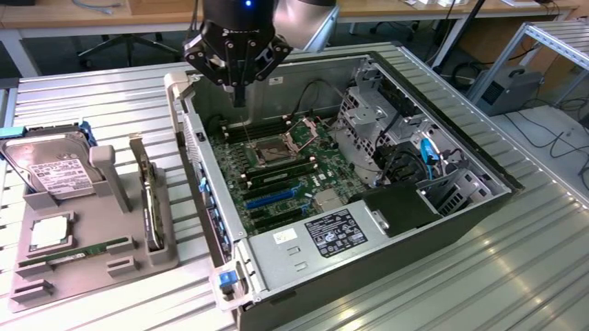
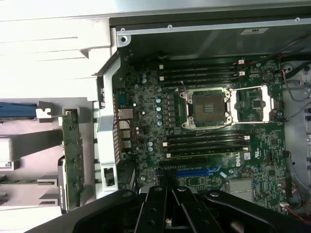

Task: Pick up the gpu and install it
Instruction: 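Reach for the gpu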

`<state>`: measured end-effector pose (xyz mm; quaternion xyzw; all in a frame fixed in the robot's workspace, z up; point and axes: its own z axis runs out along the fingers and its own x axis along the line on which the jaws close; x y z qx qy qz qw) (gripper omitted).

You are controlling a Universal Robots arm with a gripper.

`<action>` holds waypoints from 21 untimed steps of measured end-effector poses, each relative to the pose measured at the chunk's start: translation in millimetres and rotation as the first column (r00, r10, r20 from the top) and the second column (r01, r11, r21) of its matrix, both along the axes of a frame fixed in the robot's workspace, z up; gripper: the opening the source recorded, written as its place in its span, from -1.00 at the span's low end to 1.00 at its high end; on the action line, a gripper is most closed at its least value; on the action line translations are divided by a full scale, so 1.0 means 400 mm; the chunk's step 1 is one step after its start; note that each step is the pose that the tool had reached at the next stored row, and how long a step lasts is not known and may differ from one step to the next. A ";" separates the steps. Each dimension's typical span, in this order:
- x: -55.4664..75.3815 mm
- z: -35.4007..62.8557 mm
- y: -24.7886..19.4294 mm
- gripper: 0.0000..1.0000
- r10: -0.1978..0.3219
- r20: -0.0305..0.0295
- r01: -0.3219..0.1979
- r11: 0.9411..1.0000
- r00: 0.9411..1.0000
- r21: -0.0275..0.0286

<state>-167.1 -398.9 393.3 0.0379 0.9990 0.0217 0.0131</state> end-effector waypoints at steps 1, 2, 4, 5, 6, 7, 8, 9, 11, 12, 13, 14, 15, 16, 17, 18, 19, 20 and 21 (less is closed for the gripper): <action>-0.001 0.000 0.000 -0.79 0.000 0.000 0.000 1.000 1.000 0.000; -0.002 0.000 0.000 -0.79 0.000 0.000 0.000 1.000 1.000 0.000; -0.003 0.000 0.000 -0.79 0.000 0.000 0.000 1.000 1.000 0.000; -0.004 0.000 0.000 -0.79 0.000 0.000 0.000 1.000 1.000 0.000; -0.005 0.000 0.000 -0.79 0.000 0.000 0.000 1.000 1.000 0.000; -0.005 0.000 0.000 -0.79 0.000 0.000 0.000 1.000 1.000 0.000; -0.006 0.000 0.000 -0.79 0.000 0.000 0.000 1.000 1.000 0.000; -0.007 0.000 0.000 -0.79 0.000 0.000 0.000 1.000 1.000 0.000; -0.008 0.000 0.000 -0.79 0.000 0.000 0.000 1.000 1.000 0.000; -0.009 0.000 0.000 -0.79 0.000 0.000 0.000 1.000 1.000 0.000; -0.009 0.000 0.000 -0.79 0.000 0.000 0.000 1.000 1.000 0.000; -0.010 0.000 0.000 -0.79 0.000 0.000 0.000 1.000 1.000 0.000; -0.011 0.000 0.000 -0.79 0.000 0.000 0.000 1.000 1.000 0.000; -0.012 0.000 0.000 -0.79 0.000 0.000 0.000 1.000 1.000 0.000; -0.012 0.000 0.000 -0.79 0.000 0.000 0.000 1.000 1.000 0.000; -0.013 0.000 0.000 -0.79 0.000 0.000 0.000 1.000 1.000 0.000; -0.014 0.000 0.000 -0.79 0.000 0.000 0.000 1.000 1.000 0.000; -0.014 0.000 0.000 -0.79 0.000 0.000 0.000 1.000 1.000 0.000; -0.015 0.000 0.000 -0.79 0.000 0.000 0.000 1.000 1.000 0.000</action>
